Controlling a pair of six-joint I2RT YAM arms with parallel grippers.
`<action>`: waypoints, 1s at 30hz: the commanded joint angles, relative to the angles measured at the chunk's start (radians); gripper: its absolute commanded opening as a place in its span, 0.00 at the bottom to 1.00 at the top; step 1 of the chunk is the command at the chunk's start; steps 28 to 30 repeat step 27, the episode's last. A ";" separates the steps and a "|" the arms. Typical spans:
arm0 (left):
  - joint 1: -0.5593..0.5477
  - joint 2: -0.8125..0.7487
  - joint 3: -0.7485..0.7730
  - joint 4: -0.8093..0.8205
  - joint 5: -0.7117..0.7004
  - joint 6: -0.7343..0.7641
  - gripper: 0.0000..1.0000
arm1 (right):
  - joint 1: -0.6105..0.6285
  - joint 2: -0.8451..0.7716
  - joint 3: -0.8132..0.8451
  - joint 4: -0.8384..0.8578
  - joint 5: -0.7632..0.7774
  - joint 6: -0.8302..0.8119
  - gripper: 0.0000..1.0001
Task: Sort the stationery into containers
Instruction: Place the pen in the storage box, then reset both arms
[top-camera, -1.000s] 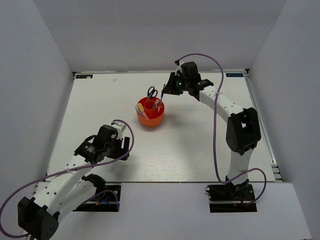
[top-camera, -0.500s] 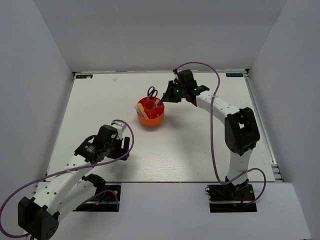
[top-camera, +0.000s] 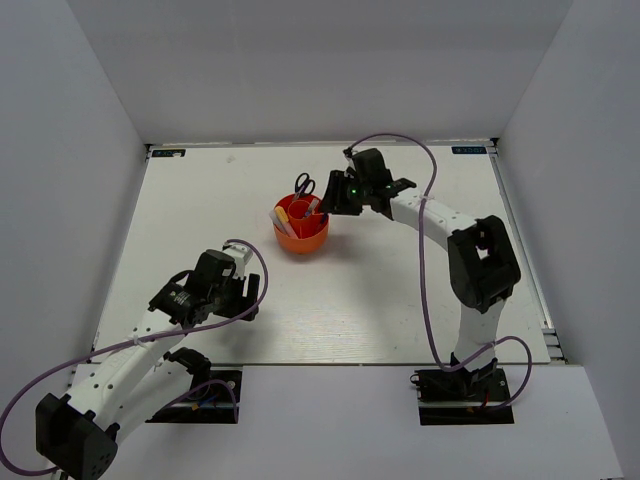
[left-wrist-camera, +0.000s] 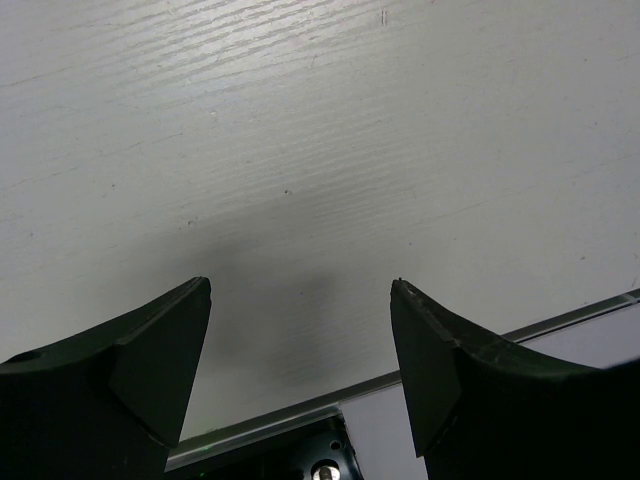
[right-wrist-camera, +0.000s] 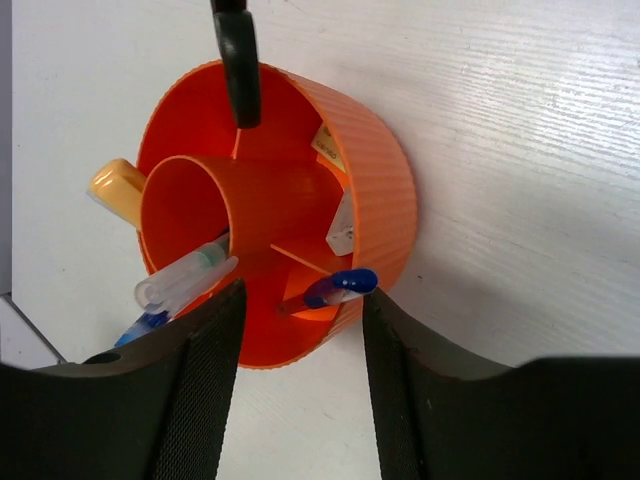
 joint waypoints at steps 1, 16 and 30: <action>0.005 -0.017 0.000 0.005 -0.004 0.005 0.82 | 0.006 -0.091 -0.005 0.008 0.027 -0.038 0.54; 0.004 -0.055 -0.006 0.013 -0.026 0.000 0.09 | -0.054 -0.413 -0.162 -0.259 0.229 -0.482 0.90; 0.002 -0.068 -0.011 0.008 -0.106 -0.021 1.00 | -0.052 -0.880 -0.531 -0.245 0.521 -0.653 0.90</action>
